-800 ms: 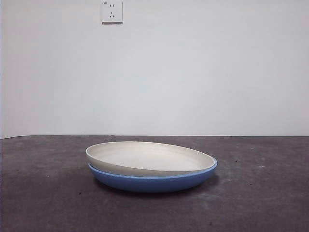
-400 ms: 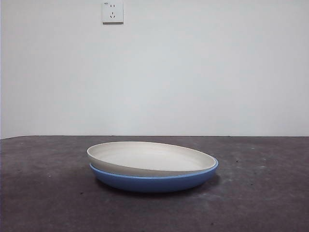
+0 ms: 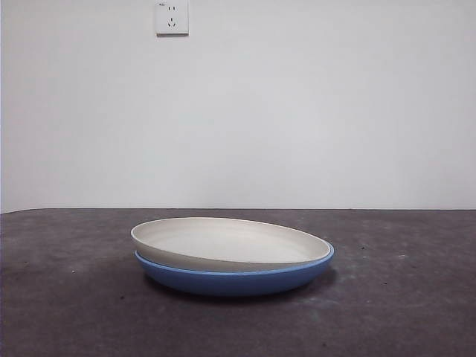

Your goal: Pick up the white plate, put it on the blue plate, put it on desk

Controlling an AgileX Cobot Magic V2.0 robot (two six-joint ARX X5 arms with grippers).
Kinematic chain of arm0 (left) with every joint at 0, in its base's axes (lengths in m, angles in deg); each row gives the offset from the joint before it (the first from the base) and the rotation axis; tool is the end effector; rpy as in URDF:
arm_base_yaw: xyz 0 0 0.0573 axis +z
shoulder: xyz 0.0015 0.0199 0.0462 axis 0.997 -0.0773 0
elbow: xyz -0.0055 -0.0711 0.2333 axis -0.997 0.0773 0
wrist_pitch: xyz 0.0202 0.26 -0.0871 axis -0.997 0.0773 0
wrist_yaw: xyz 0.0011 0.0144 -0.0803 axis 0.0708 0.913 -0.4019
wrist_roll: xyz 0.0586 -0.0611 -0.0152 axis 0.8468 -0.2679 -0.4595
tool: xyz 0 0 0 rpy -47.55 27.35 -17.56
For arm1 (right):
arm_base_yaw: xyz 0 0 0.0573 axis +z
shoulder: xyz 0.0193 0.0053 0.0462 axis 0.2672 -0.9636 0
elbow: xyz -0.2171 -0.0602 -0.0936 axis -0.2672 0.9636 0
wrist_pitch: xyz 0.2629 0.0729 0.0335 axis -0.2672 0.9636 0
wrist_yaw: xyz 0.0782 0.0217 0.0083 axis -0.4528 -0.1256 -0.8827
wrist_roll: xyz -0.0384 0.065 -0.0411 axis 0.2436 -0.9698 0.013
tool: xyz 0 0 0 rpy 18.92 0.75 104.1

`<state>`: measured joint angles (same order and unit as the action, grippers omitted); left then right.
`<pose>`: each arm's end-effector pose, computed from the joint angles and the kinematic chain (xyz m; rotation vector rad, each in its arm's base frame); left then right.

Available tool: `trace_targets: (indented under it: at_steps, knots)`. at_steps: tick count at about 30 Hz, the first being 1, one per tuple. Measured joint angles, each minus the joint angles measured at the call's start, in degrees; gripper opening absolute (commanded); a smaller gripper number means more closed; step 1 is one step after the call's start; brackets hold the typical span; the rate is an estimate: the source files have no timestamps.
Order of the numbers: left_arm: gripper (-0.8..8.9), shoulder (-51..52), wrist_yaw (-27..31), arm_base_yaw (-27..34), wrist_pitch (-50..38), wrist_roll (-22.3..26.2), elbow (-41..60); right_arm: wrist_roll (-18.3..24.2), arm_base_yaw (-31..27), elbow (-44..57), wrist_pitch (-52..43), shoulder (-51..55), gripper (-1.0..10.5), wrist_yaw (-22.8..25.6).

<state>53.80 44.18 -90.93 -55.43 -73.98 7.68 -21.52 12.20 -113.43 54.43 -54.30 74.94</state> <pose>0.1654 -0.0354 0.2823 -0.0987 0.2270 -0.3576 0.0373 0.0388 0.4283 0.1529 0.4875 0.6603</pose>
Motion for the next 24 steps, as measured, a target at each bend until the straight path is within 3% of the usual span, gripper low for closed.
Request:
trace_targets:
  at_steps: [5, 11, 24]
  knots:
    - [0.2, 8.5, 4.2, 2.3, -12.4, 0.0, 17.6, 0.0, 0.0, 0.0, 0.0, 0.0, 0.3, 0.0]
    - [0.2, 18.9, 8.9, 3.5, -14.0, 0.0, 29.3, 0.0, 0.0, 0.0, 0.0, 0.0, 0.3, 0.0]
    - [0.2, 18.9, 10.9, 4.5, -17.1, 0.2, 32.4, 0.0, 0.0, 0.0, 0.0, 0.0, 0.3, 0.0]
